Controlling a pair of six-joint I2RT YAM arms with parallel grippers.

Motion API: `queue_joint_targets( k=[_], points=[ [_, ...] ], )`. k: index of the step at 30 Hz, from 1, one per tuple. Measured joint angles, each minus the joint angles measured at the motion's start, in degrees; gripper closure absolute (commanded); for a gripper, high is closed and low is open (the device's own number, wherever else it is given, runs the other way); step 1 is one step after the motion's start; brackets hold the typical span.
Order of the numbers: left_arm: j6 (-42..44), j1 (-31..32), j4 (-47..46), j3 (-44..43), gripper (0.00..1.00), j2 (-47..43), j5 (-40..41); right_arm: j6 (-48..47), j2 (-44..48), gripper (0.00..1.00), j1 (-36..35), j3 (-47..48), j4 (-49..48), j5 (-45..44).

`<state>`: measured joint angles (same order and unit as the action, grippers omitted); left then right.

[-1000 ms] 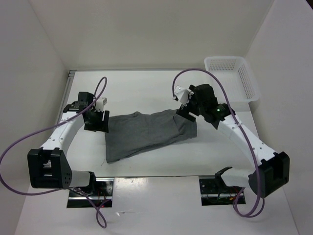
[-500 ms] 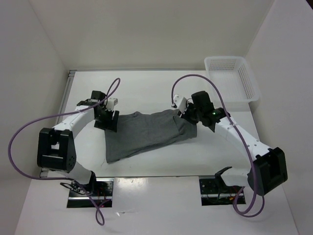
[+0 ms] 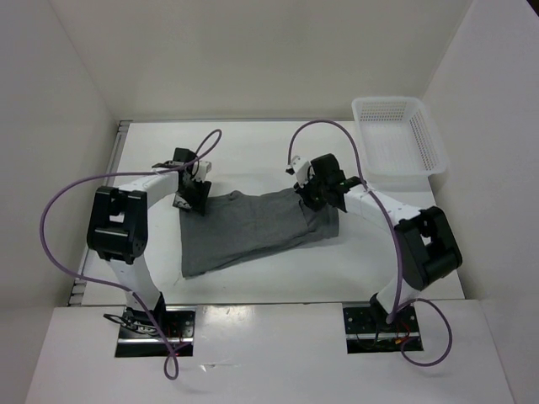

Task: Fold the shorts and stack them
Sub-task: Fold the shorts

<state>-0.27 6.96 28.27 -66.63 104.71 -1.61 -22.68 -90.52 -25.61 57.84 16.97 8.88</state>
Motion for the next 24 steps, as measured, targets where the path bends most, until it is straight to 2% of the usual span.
queue_joint_targets(
  k=[9, 15, 19, 20, 23, 24],
  points=[
    [0.0, -2.5, -0.3, -10.0, 0.37, 7.5, 1.6, 6.8, -9.6, 0.82, 0.0, 0.7, -5.7, -5.9],
    [0.0, -2.8, -1.3, -18.5, 0.37, 13.4, 3.0, 9.7, -16.7, 0.82, 0.0, 8.0, -9.0, -11.5],
    [0.0, -2.8, -2.8, -22.8, 0.33, 16.3, 4.8, 10.4, -20.6, 0.65, 0.0, 14.1, -10.3, -14.1],
    [0.1, -2.9, -3.0, -23.4, 0.31, 16.6, 5.2, 10.3, -21.0, 0.57, 0.0, 15.4, -10.2, -13.9],
    [0.0, -2.9, -3.1, -23.7, 0.29, 16.6, 5.6, 11.0, -20.8, 0.49, 0.0, 18.5, -10.0, -12.6],
    [0.1, -2.9, -3.1, -23.7, 0.27, 16.4, 5.6, 11.4, -20.5, 0.40, 0.0, 19.1, -10.1, -12.3]
  ],
)
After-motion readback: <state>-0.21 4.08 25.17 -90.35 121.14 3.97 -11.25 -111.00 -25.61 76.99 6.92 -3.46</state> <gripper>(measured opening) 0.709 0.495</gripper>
